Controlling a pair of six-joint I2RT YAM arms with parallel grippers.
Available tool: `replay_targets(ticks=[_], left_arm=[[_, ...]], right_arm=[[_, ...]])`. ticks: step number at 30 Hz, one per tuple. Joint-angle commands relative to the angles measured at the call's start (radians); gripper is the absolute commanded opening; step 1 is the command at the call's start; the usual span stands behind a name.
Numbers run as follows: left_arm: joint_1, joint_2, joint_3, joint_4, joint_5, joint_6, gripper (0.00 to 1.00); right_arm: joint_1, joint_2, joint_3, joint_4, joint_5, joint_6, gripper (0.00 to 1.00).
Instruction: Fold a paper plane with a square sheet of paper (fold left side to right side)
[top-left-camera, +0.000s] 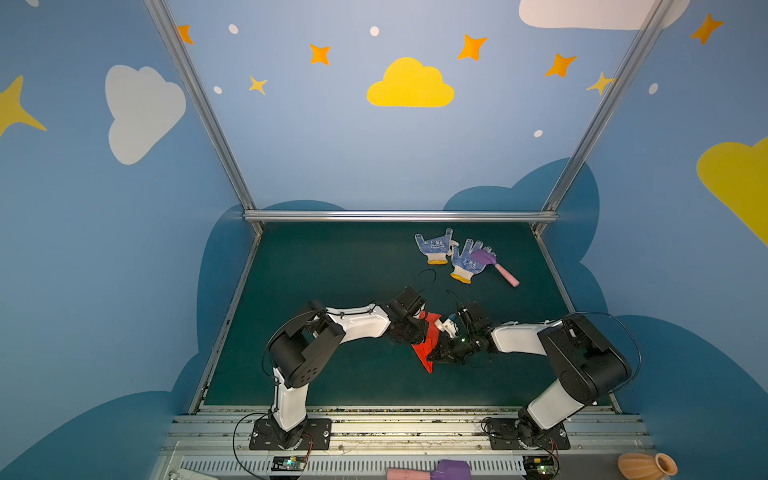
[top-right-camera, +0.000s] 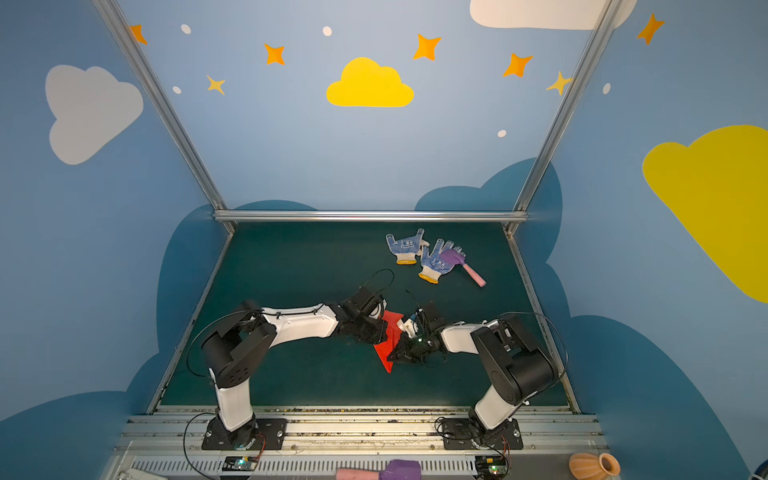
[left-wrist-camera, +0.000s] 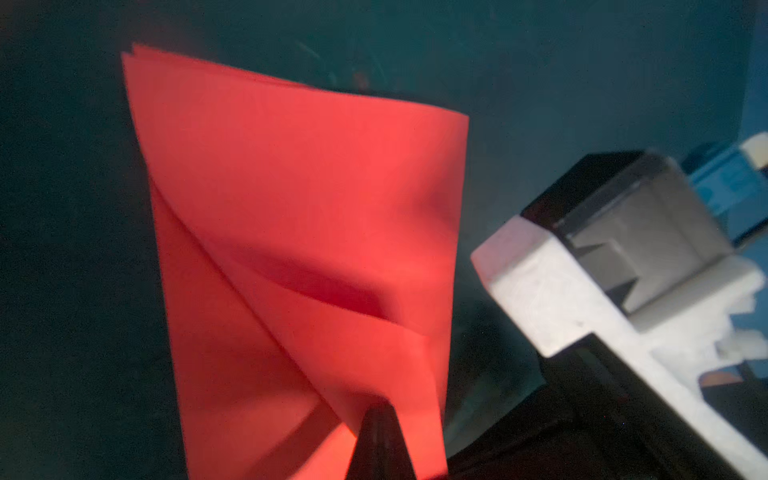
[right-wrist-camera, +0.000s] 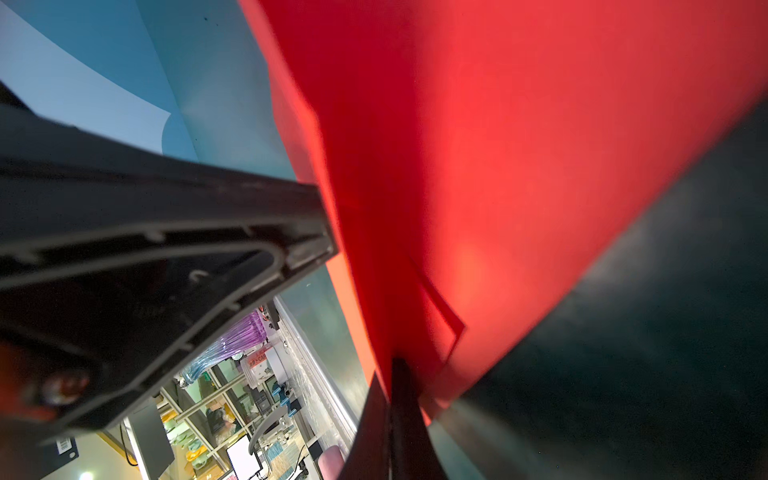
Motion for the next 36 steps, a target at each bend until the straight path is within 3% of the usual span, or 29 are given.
replay_targets(ticks=[1, 14, 16, 19, 24, 28, 34, 36], left_arm=[[0.011, 0.028, 0.021, -0.024, -0.001, 0.029, 0.03], [0.023, 0.077, 0.05, -0.039, 0.004, 0.05, 0.03], [0.023, 0.077, 0.041, -0.042, -0.001, 0.048, 0.04], [0.024, 0.074, 0.024, -0.039, -0.006, 0.037, 0.03], [0.022, 0.066, -0.007, -0.026, -0.015, 0.008, 0.04], [0.022, 0.065, -0.019, -0.022, -0.021, 0.0, 0.03], [0.022, 0.065, -0.023, -0.028, -0.034, -0.011, 0.03], [0.021, 0.064, -0.02, -0.029, -0.038, -0.015, 0.03]], right_arm=[[0.032, 0.101, -0.066, -0.08, 0.229, 0.01, 0.0], [0.03, 0.089, -0.063, -0.062, 0.195, 0.009, 0.02], [0.028, 0.063, -0.053, -0.076, 0.181, 0.002, 0.2], [0.022, -0.02, -0.032, -0.135, 0.173, -0.011, 0.38], [0.006, -0.213, 0.006, -0.299, 0.228, -0.035, 0.5], [0.006, -0.294, 0.029, -0.364, 0.267, -0.041, 0.45], [0.018, -0.276, 0.068, -0.354, 0.265, -0.034, 0.14], [0.032, -0.269, 0.082, -0.349, 0.267, -0.028, 0.09]])
